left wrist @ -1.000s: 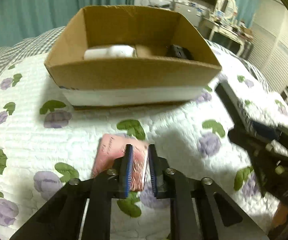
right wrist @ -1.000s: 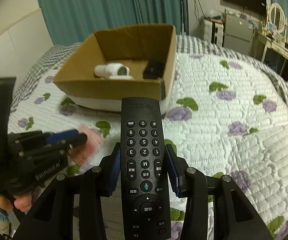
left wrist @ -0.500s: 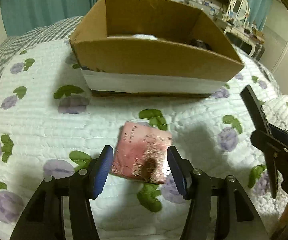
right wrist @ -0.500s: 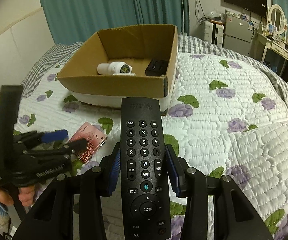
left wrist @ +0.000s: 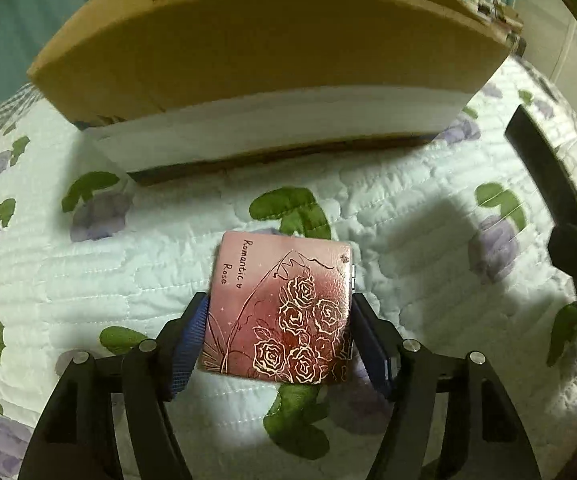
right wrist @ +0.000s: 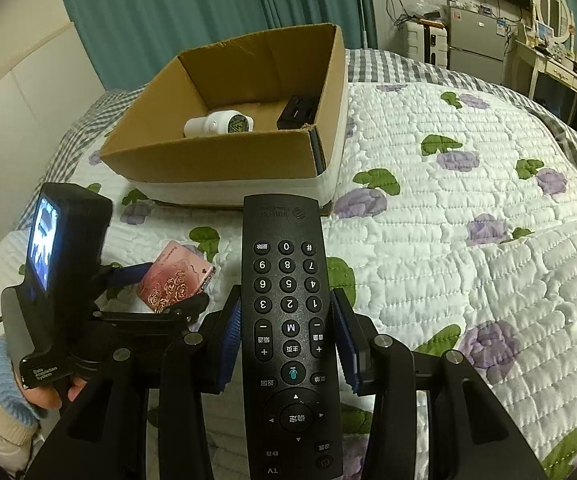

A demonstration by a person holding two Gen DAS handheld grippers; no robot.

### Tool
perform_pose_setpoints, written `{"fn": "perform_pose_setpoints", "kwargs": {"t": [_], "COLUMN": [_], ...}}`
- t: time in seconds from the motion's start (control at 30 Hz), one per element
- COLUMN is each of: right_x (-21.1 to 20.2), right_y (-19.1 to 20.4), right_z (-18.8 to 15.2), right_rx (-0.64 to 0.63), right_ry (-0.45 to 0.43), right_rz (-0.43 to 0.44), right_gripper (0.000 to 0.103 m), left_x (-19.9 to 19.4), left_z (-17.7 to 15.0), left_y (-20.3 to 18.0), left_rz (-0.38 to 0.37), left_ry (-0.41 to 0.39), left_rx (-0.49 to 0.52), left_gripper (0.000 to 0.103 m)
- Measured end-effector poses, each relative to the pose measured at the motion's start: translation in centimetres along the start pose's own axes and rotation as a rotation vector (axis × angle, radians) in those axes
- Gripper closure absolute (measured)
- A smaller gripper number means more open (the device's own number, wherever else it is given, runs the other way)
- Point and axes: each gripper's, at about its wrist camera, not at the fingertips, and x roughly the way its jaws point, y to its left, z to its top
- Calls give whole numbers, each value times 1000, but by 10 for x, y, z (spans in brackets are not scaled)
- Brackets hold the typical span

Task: Organize rigid objects
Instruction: 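Grasp the pink rose-patterned card case with the left tool while the right tool holds the remote, then carry both items over the box and release them inside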

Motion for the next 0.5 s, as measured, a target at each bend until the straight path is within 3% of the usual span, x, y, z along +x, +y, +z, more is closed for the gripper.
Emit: {"fn": "perform_pose_setpoints", "kwargs": {"t": [0.23,0.5], "right_x": [-17,-34], "right_y": [6,22], "right_z": [3,9], "right_rx": [-15,-54], "right_ry": [-43,-81], "right_rz": [-2,-20], "right_gripper": [62,62], "left_x": [-55,-69], "left_z": [-8,-14], "left_y": [4,5], "left_rz": [-39,-98], "left_ry": [-133,-149], "left_rx": [-10,-23], "left_gripper": [36,36]}}
